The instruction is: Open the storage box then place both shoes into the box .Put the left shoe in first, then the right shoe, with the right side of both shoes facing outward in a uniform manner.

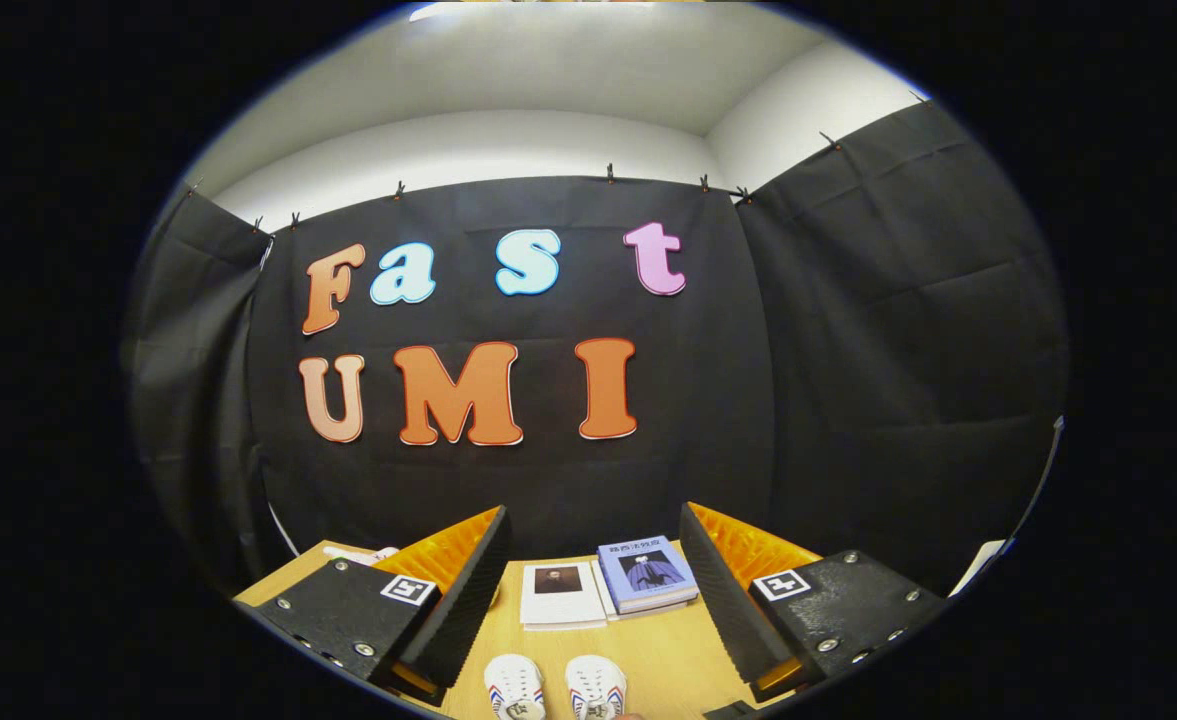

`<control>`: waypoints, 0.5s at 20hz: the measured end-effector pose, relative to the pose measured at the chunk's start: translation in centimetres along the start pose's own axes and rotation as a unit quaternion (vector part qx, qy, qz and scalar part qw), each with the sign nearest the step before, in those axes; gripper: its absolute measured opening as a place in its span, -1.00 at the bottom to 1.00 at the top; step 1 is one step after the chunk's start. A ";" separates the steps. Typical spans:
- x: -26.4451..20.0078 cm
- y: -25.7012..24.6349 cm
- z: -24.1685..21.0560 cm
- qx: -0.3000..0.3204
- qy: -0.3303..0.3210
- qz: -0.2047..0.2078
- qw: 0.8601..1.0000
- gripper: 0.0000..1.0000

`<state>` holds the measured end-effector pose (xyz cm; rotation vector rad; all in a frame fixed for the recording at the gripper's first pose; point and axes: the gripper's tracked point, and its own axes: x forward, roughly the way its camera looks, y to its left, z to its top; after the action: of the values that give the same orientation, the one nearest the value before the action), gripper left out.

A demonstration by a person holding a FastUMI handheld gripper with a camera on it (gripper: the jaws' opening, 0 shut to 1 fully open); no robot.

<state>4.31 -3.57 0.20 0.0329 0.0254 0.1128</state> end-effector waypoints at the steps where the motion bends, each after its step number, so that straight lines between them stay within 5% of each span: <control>1: 0.1 0.2 -0.3 0.008 0.004 0.006 1.000 0.99; 10: 0.6 3.7 -3.9 0.090 0.061 0.065 0.992 0.96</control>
<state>4.39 0.32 -3.64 0.2075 0.1558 0.2431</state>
